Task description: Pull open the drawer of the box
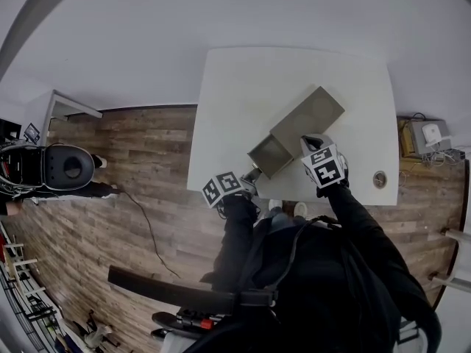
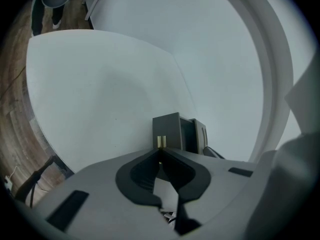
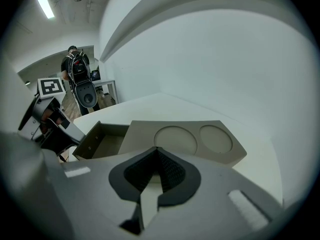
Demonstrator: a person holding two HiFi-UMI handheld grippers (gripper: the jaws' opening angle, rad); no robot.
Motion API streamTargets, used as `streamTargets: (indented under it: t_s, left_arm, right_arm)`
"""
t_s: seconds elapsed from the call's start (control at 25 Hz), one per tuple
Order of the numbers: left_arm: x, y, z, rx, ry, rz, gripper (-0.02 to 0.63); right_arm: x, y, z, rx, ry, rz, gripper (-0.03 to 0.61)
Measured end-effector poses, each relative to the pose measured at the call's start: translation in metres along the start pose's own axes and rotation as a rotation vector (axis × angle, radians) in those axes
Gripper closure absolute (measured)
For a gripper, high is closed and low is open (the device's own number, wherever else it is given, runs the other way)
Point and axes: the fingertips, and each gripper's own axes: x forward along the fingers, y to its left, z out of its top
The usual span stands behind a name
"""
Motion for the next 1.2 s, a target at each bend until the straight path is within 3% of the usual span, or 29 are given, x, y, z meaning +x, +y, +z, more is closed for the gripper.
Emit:
streamTargets:
  t_s: [1.2]
  left_arm:
    - [-0.025,0.021,-0.006,-0.004,-0.007,0.025,0.594]
  right_arm:
    - [-0.006,0.001,-0.004,0.013,-0.004,-0.003,0.588]
